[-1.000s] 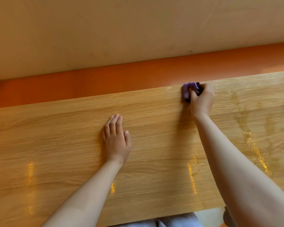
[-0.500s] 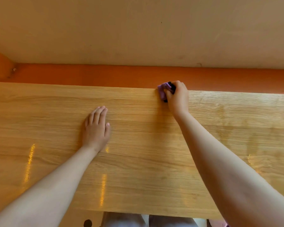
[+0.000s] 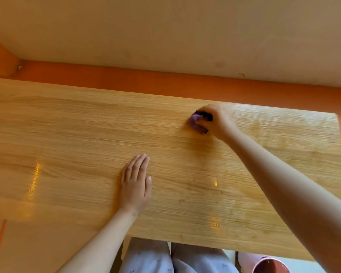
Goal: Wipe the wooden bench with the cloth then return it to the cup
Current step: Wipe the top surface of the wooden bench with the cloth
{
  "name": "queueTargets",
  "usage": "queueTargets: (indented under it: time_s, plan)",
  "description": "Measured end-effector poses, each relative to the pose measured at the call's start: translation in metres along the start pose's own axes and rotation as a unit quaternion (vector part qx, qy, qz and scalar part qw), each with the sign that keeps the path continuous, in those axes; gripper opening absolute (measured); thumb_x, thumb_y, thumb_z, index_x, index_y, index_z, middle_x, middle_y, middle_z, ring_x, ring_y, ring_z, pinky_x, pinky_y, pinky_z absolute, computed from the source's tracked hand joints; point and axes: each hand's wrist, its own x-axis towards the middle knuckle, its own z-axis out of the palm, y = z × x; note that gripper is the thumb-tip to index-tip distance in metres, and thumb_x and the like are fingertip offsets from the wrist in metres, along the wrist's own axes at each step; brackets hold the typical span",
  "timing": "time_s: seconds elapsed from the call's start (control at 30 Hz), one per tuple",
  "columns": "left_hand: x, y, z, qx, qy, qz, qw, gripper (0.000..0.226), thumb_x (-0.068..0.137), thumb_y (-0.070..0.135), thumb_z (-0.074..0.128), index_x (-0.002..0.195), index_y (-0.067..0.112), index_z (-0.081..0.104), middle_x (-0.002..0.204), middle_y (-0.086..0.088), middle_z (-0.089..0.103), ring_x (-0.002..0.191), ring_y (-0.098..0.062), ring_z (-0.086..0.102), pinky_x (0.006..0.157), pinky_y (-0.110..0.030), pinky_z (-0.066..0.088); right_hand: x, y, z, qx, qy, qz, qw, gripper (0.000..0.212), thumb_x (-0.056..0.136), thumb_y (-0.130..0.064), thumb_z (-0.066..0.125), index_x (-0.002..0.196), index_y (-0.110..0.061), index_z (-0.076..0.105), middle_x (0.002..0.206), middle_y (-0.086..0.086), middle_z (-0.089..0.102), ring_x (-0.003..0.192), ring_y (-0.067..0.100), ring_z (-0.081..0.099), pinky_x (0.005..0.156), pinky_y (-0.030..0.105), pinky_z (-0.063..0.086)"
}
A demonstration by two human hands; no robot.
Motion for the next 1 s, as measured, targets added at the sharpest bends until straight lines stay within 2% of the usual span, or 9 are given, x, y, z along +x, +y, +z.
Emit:
queueTargets:
  time_s: [0.1,0.17,0.3,0.4,0.5,0.67,0.77,0.87,1.0]
  plan:
    - [0.002,0.000,0.000,0.005,0.002,0.002,1.000,0.053,0.093,0.024,0.035,0.143,0.008,0.042,0.149,-0.006,0.041,0.141,-0.020,0.030,0.117,-0.034,0.014,-0.044,-0.020,0.026,0.016,-0.048,-0.072,0.996,0.024,0.083,-0.025,0.070,0.104,-0.015,0.068,0.098,0.001,0.066,0.091,0.016,0.057,0.080,0.030,0.048]
    - [0.000,-0.001,0.001,0.008,0.004,0.003,1.000,0.053,0.093,0.024,0.035,0.144,0.009,0.041,0.150,-0.006,0.040,0.141,-0.020,0.029,0.117,-0.036,0.016,-0.068,-0.025,0.040,0.020,-0.082,-0.111,0.990,0.021,0.082,-0.020,0.071,0.102,-0.014,0.069,0.097,0.000,0.067,0.089,0.013,0.055,0.080,0.026,0.045]
    - [0.000,-0.001,0.001,0.009,0.002,0.007,1.000,0.054,0.093,0.024,0.036,0.144,0.009,0.040,0.150,-0.006,0.039,0.142,-0.020,0.029,0.118,-0.035,0.014,-0.065,-0.024,0.038,0.012,-0.111,-0.129,0.985,0.021,0.082,-0.021,0.071,0.102,-0.014,0.069,0.094,-0.003,0.065,0.086,0.011,0.054,0.078,0.023,0.043]
    - [0.003,-0.001,0.001,0.007,0.005,0.007,1.000,0.054,0.093,0.024,0.036,0.144,0.009,0.039,0.150,-0.006,0.040,0.141,-0.021,0.029,0.118,-0.035,0.014,-0.026,-0.019,0.025,-0.003,-0.051,-0.085,0.995,0.021,0.085,-0.025,0.068,0.103,-0.015,0.069,0.095,-0.004,0.060,0.086,0.010,0.052,0.076,0.027,0.046]
    - [0.000,-0.003,0.002,0.010,0.007,0.007,1.000,0.054,0.093,0.024,0.036,0.145,0.009,0.038,0.151,-0.006,0.038,0.142,-0.020,0.028,0.120,-0.033,0.011,0.019,-0.011,0.010,-0.014,0.025,-0.014,0.999,0.027,0.085,-0.026,0.068,0.108,-0.013,0.066,0.098,-0.004,0.051,0.087,0.011,0.048,0.071,0.019,0.040]
    - [0.002,-0.003,0.004,0.011,0.016,0.009,1.000,0.054,0.092,0.024,0.037,0.144,0.009,0.040,0.150,-0.006,0.039,0.142,-0.020,0.028,0.119,-0.032,0.011,0.047,-0.005,0.006,0.004,0.098,0.039,0.994,0.033,0.084,-0.019,0.068,0.116,-0.011,0.063,0.111,0.005,0.058,0.099,0.016,0.052,0.078,0.021,0.038]
    - [0.000,-0.003,0.004,0.011,0.025,0.012,1.000,0.054,0.092,0.024,0.037,0.144,0.009,0.041,0.149,-0.006,0.040,0.141,-0.020,0.028,0.118,-0.034,0.013,0.024,-0.010,0.012,-0.003,0.067,0.022,0.998,0.032,0.085,-0.023,0.067,0.116,-0.012,0.063,0.110,0.004,0.060,0.097,0.014,0.052,0.079,0.021,0.040]
    - [0.000,-0.004,0.003,0.011,0.032,0.012,0.999,0.054,0.092,0.024,0.037,0.143,0.010,0.041,0.149,-0.006,0.041,0.141,-0.020,0.028,0.117,-0.038,0.016,-0.024,-0.017,0.024,-0.004,0.014,-0.013,1.000,0.029,0.086,-0.026,0.067,0.112,-0.012,0.066,0.104,0.001,0.061,0.092,0.013,0.055,0.072,0.019,0.040]
    - [-0.001,-0.004,0.005,0.005,0.037,0.017,0.999,0.054,0.091,0.024,0.038,0.143,0.010,0.041,0.150,-0.006,0.040,0.141,-0.021,0.028,0.116,-0.038,0.016,-0.103,-0.033,0.054,0.024,-0.031,-0.029,0.999,0.023,0.082,-0.024,0.071,0.103,-0.014,0.070,0.097,0.000,0.064,0.085,0.010,0.055,0.074,0.025,0.046]
